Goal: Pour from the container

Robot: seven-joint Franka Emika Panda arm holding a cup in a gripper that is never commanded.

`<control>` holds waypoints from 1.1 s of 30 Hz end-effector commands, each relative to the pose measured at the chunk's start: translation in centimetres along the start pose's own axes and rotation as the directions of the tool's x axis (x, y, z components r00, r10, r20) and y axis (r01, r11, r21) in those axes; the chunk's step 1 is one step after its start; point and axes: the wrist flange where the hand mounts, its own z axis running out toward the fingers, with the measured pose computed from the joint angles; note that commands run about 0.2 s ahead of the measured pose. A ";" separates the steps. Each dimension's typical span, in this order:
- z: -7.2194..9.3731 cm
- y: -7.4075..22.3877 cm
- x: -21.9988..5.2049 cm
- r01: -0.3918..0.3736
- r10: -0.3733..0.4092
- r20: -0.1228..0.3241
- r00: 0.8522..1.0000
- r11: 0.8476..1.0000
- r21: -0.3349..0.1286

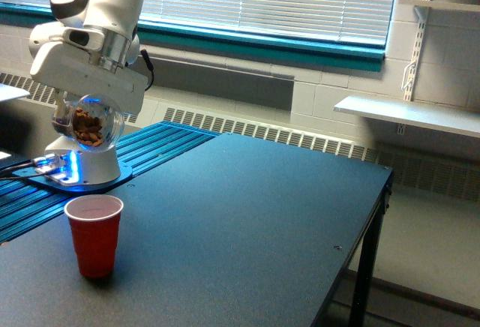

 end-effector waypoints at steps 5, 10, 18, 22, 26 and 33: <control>1.8 0.0 -1.7 -0.017 0.019 0.035 0.999 0.998 -0.066; 2.3 0.0 -1.9 -0.012 0.016 0.045 0.999 0.995 -0.094; 3.0 0.0 -2.0 -0.015 0.024 0.062 0.998 0.991 -0.136; 3.3 -0.2 -1.9 -0.020 0.030 0.066 0.997 0.988 -0.154; 3.5 -0.4 -1.6 -0.020 0.032 0.068 0.997 0.985 -0.169; 4.0 -1.0 -1.4 -0.018 0.032 0.073 0.997 0.983 -0.185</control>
